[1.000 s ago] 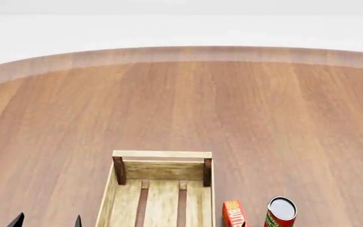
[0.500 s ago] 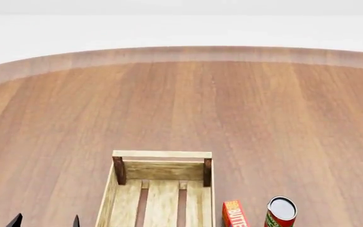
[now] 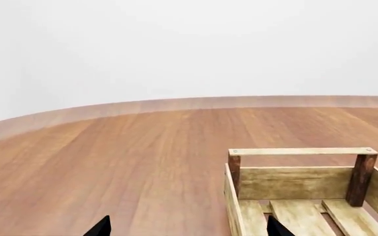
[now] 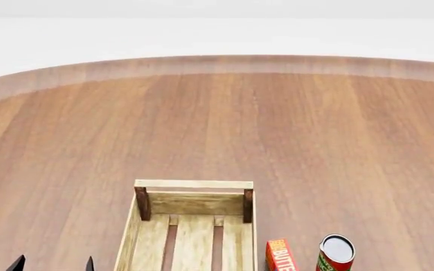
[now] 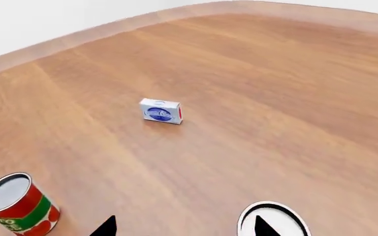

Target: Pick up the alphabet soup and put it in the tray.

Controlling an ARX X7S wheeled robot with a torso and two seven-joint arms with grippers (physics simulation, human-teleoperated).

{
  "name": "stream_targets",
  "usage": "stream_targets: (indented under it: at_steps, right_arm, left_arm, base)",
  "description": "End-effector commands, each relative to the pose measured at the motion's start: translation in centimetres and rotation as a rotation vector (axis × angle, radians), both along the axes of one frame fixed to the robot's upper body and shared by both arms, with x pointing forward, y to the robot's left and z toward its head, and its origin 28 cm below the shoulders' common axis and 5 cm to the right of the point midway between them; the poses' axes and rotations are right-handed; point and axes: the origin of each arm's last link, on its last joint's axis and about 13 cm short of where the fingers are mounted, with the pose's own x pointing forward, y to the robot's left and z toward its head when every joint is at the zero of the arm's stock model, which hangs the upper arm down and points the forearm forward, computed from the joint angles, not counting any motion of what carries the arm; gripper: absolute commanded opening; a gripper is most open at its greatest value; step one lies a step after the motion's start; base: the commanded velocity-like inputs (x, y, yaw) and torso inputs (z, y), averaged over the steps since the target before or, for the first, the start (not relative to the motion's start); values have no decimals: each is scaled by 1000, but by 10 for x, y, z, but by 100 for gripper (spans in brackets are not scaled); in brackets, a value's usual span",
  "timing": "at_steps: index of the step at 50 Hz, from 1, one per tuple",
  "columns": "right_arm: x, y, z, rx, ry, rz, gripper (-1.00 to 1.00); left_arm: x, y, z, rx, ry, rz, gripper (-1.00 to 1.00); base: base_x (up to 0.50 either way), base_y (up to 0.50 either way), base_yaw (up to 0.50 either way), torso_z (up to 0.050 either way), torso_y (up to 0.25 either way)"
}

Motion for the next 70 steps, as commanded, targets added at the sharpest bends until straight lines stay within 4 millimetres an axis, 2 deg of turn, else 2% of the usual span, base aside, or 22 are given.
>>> stream_targets:
  at_steps: [1,28,70]
  right_arm:
    - [-11,-5,6,57,-3,-96,100]
    - [-19,-19,1,21,14,-176,100]
    - [4,-30,-35,36,100,-178,100]
  left_arm:
    - [-1,0,0,-2,0,3,100]
    - [-1,1,0,-5,-1,5,100]
    - [-1,1,1,-3,0,7,100]
  base:
    - [0,0,0,0,0]
    - [0,0,0,0,0]
    - [0,0,0,0,0]
